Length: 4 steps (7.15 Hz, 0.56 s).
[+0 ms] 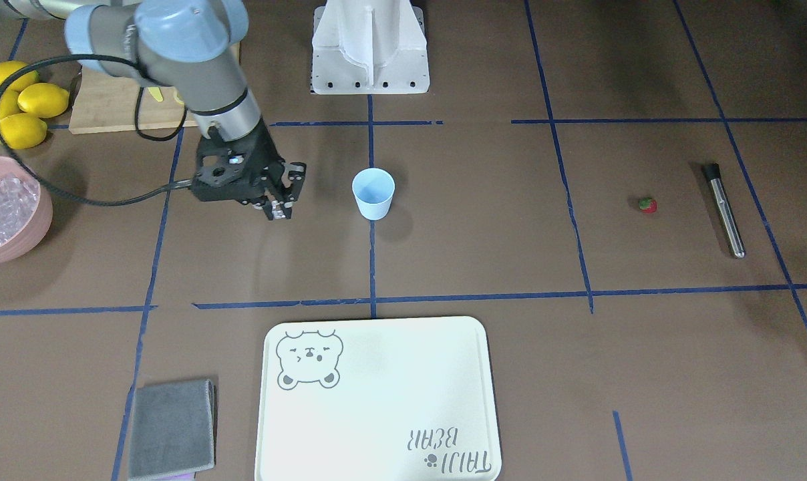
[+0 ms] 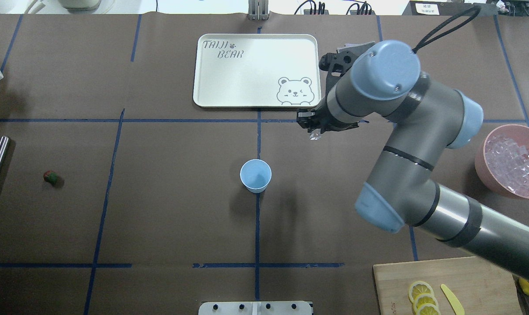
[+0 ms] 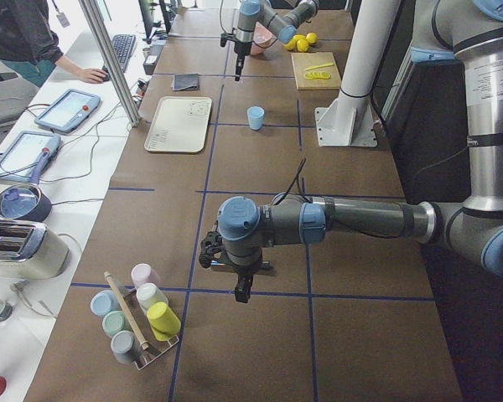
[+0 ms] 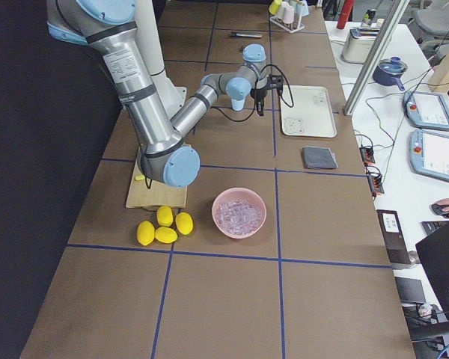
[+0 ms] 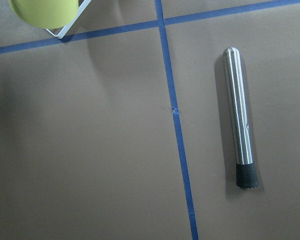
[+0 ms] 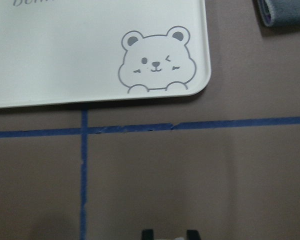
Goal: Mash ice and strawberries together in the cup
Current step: 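Carry the ice cube over the light-blue cup and open the right gripper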
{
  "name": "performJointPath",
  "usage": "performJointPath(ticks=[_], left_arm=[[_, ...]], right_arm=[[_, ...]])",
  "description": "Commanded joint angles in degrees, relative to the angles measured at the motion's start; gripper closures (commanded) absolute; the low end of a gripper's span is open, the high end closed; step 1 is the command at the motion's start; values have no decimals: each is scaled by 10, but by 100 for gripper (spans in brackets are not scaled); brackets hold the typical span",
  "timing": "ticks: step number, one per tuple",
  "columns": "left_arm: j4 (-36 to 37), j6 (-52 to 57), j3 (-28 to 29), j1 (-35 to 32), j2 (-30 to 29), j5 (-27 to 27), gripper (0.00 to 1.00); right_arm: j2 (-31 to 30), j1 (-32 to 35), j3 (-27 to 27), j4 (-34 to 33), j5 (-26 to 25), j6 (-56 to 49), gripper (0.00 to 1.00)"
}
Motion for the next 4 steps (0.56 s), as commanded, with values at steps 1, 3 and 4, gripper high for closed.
performJointPath(ticks=[1, 3, 4], left_arm=[[0, 0, 1, 0, 0, 0, 0], [0, 0, 0, 0, 0, 0, 0], [1, 0, 0, 0, 0, 0, 0]], right_arm=[[77, -82, -4, -62, -80, 74, 100], [84, -110, -21, -63, -119, 85, 100], [94, -113, -42, -60, -133, 85, 100]])
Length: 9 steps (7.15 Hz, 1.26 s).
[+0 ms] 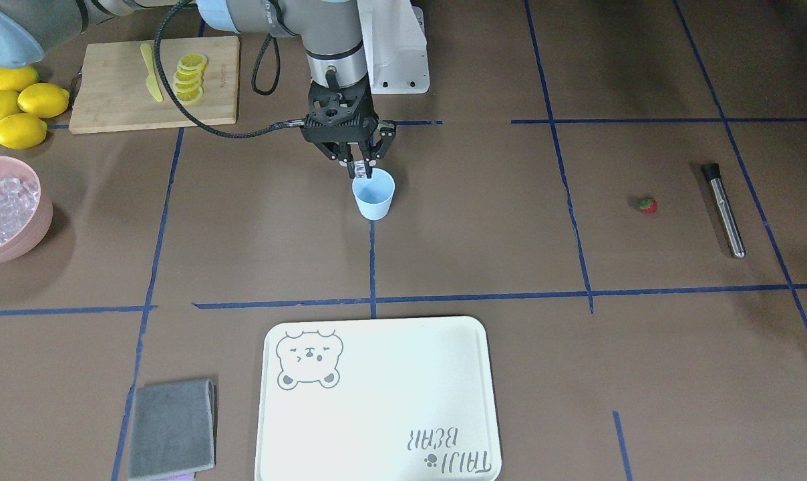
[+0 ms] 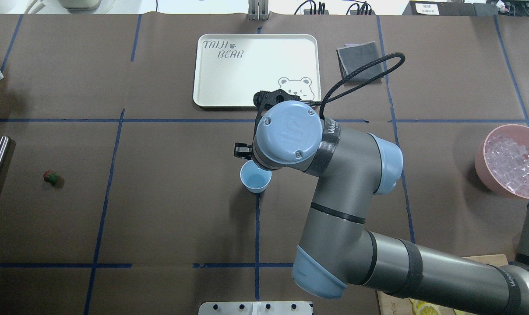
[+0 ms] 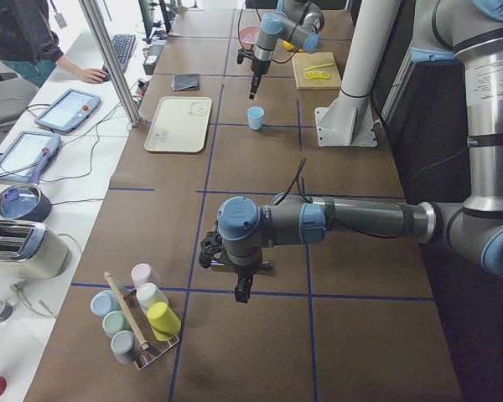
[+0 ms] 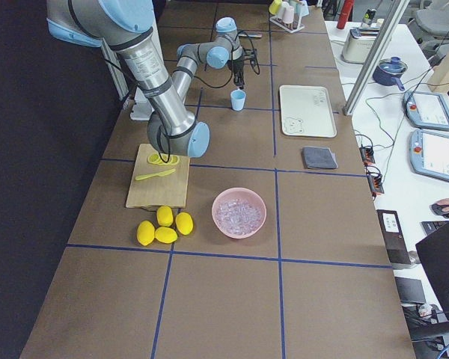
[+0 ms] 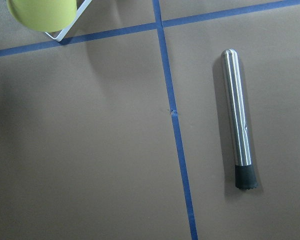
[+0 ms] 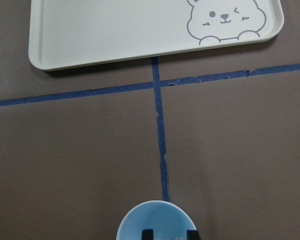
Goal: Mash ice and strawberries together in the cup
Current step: 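Carry the ice cube over the light-blue cup and open the right gripper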
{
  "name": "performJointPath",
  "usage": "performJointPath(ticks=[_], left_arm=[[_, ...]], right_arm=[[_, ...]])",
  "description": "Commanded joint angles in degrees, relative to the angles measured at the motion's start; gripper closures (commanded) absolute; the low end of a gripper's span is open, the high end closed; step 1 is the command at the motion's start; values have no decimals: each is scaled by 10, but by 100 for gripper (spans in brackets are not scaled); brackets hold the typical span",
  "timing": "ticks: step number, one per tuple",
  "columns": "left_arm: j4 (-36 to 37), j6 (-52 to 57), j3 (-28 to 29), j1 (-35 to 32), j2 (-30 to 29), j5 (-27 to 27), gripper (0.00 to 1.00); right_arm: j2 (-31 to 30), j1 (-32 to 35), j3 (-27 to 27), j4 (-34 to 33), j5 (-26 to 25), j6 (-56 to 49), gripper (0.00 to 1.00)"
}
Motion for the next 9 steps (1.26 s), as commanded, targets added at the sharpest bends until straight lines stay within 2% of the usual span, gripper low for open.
performJointPath(ticks=[1, 2, 3, 4, 5, 6, 9], left_arm=[[0, 0, 0, 0, 0, 0, 0], [0, 0, -1, 0, 0, 0, 0], [0, 0, 0, 0, 0, 0, 0], [0, 0, 0, 0, 0, 0, 0], [0, 0, 0, 0, 0, 0, 0], [0, 0, 0, 0, 0, 0, 0], [0, 0, 1, 0, 0, 0, 0]], right_arm=[[15, -13, -36, 3, -33, 3, 100], [20, -14, -42, 3, -34, 3, 99], [19, -23, -48, 3, -34, 2, 94], [15, -32, -49, 2, -35, 1, 70], [15, -37, -49, 2, -36, 2, 27], [17, -39, -49, 4, -35, 8, 2], [16, -27, -46, 1, -31, 6, 2]])
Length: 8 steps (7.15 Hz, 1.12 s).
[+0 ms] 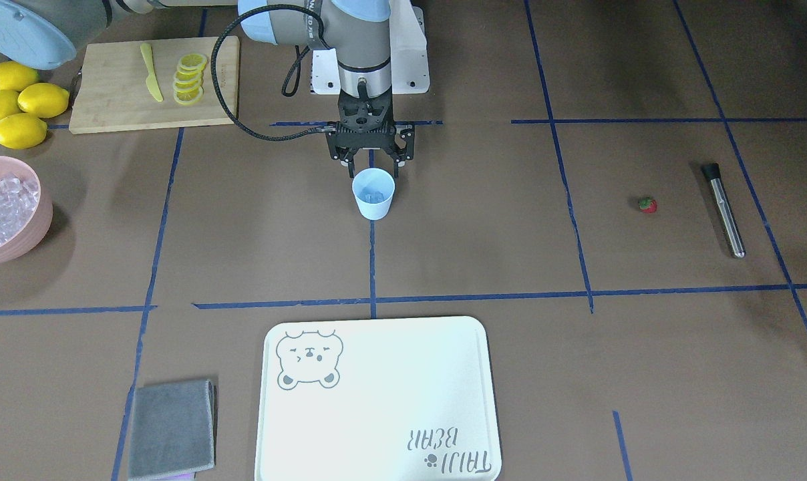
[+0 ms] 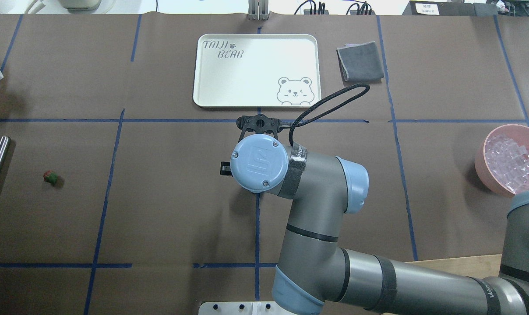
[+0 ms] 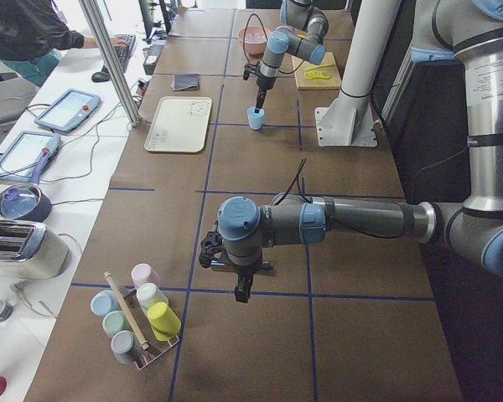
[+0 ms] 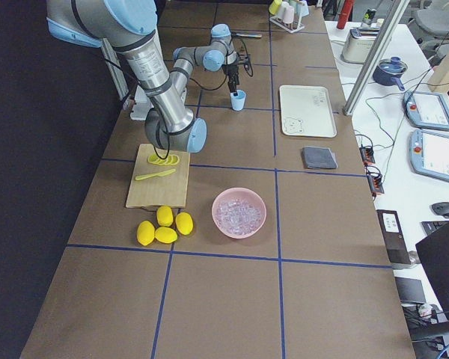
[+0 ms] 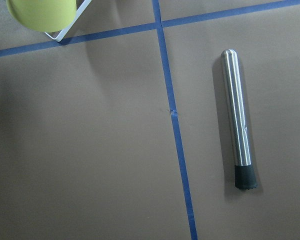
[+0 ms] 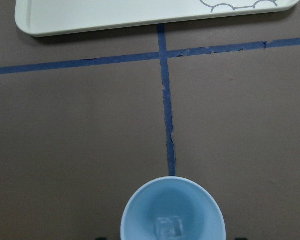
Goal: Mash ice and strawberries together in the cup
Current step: 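Carry the ice cube over the light-blue cup and open the right gripper, then move the empty right gripper back over the pink ice bowl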
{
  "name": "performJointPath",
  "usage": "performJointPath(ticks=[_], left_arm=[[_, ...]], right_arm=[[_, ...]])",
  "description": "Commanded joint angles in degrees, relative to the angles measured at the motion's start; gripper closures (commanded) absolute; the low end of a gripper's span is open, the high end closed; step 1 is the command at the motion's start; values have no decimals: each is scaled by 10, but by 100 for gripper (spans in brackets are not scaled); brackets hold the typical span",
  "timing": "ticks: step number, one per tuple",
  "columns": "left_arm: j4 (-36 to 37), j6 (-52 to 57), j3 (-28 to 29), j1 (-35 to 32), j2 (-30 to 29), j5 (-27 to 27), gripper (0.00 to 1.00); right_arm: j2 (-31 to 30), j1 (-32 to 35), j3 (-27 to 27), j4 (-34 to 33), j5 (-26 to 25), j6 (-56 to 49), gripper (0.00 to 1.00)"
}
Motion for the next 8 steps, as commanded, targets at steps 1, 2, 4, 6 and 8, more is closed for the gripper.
performJointPath(ticks=[1, 2, 4, 6, 8], left_arm=[[0, 0, 3, 0, 0, 0, 0], [0, 0, 3, 0, 1, 0, 0], [0, 0, 2, 0, 1, 0, 0], [0, 0, 0, 0, 1, 0, 0], [0, 0, -1, 0, 0, 0, 0]], right_arm=[[-14, 40, 1, -5, 21, -18, 1], [-40, 87, 3, -5, 86, -81, 1], [-125, 172, 51, 2, 158, -212, 1], [-255, 250, 140, 2, 241, -347, 1], [-369, 325, 184, 2, 288, -486, 1]])
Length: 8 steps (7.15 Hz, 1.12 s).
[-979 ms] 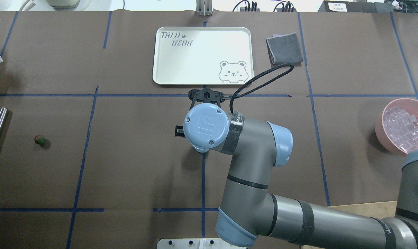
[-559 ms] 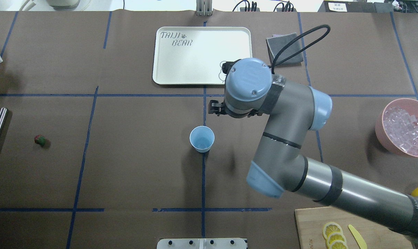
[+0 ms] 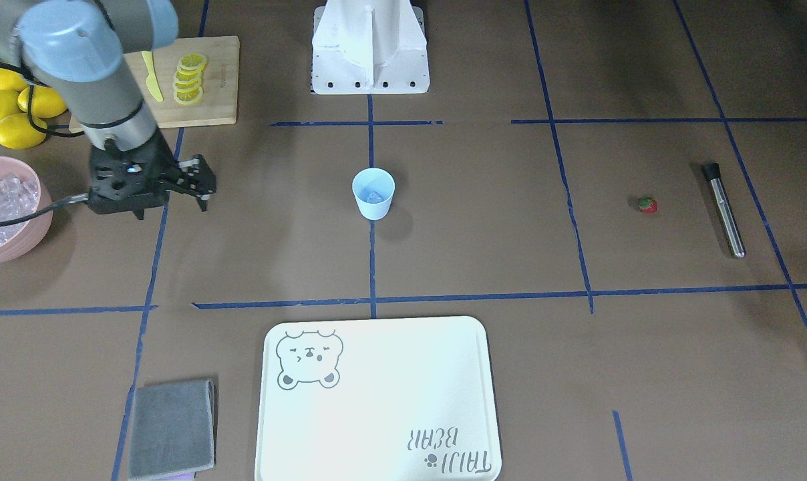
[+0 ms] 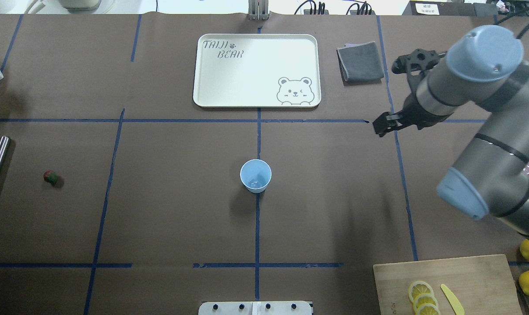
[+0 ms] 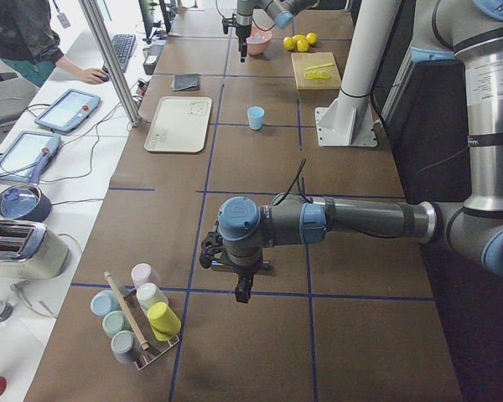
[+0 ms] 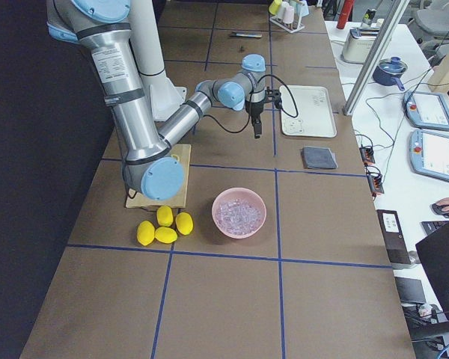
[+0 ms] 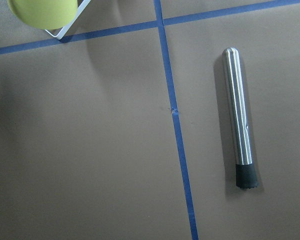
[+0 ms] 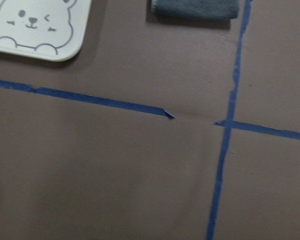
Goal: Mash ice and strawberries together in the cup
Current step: 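Move the empty right gripper back over the pink ice bowl, then grasp another ice cube from the pink bowl with the right gripper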
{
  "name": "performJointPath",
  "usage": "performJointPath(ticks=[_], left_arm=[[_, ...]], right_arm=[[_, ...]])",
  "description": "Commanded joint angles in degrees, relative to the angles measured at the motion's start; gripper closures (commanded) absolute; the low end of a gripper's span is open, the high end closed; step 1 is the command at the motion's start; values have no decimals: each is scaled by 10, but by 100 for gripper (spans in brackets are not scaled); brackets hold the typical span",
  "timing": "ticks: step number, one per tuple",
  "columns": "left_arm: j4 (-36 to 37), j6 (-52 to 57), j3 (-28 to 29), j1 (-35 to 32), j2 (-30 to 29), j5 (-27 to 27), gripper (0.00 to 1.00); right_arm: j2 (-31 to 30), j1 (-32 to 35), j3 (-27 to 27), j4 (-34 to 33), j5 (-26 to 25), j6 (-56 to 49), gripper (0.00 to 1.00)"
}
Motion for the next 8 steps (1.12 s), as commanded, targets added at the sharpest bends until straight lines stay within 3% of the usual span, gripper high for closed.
performJointPath(ticks=[1, 4, 6, 8], left_arm=[[0, 0, -1, 0, 0, 0, 0], [0, 0, -2, 0, -1, -1, 0], [0, 1, -3, 0, -1, -1, 0], [0, 1, -3, 0, -1, -1, 0]], right_arm=[[-110, 94, 24, 18, 68, -150, 1], [-271, 161, -13, 176, 105, -271, 1], [-288, 166, -109, 306, 107, -288, 2], [-287, 166, -131, 333, 108, -287, 6]])
